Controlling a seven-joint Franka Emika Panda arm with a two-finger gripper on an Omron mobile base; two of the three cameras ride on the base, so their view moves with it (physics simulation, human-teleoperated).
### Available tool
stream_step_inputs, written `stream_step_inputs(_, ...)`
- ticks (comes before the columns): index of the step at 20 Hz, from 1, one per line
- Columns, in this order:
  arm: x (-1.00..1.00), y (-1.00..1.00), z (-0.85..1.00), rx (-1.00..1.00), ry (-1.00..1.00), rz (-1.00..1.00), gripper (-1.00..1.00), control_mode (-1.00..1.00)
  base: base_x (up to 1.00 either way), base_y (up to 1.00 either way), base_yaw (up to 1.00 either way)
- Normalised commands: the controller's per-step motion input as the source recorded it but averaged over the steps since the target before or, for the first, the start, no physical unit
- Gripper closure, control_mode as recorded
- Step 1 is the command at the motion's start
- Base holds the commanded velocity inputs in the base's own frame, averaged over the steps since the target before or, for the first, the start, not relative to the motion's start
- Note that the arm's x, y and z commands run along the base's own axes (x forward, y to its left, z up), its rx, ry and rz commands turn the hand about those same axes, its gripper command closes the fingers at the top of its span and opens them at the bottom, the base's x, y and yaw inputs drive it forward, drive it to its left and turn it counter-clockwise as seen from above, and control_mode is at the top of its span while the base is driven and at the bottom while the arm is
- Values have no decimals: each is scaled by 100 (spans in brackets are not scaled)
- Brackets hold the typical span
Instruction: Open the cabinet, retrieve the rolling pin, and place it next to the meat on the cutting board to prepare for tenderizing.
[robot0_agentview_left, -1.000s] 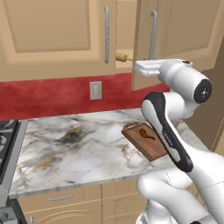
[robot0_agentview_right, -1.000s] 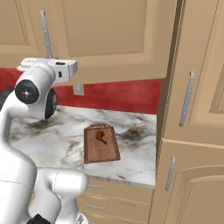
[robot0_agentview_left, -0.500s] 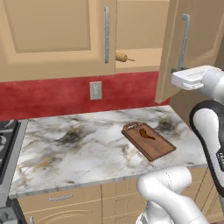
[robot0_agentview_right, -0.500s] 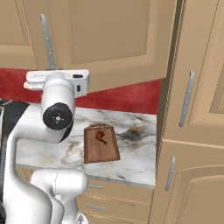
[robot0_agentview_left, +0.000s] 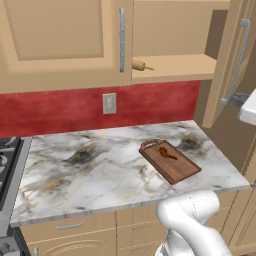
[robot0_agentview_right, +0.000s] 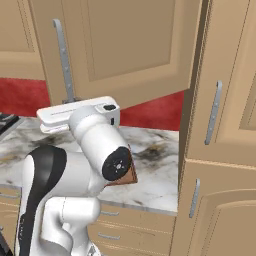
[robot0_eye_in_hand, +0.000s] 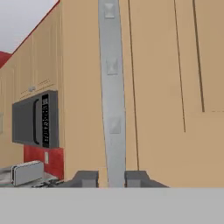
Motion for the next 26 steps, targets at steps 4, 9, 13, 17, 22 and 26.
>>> stream_step_inputs(4,-13,0,-16,0,0,6,-100,-100,0,0,0)
stream_step_inputs(9,-60,0,3,-1,-19,3,-100,-100,0,0,0)
stream_step_inputs(13,-100,0,18,-6,-44,0,-100,-100,0,0,0)
stream_step_inputs(17,-100,10,11,-12,-43,0,-100,-100,0,0,0)
stream_step_inputs(22,-58,84,1,-15,-14,-1,-100,-100,0,0,0)
stream_step_inputs(26,-1,100,-17,-22,1,-13,-100,-100,0,0,0)
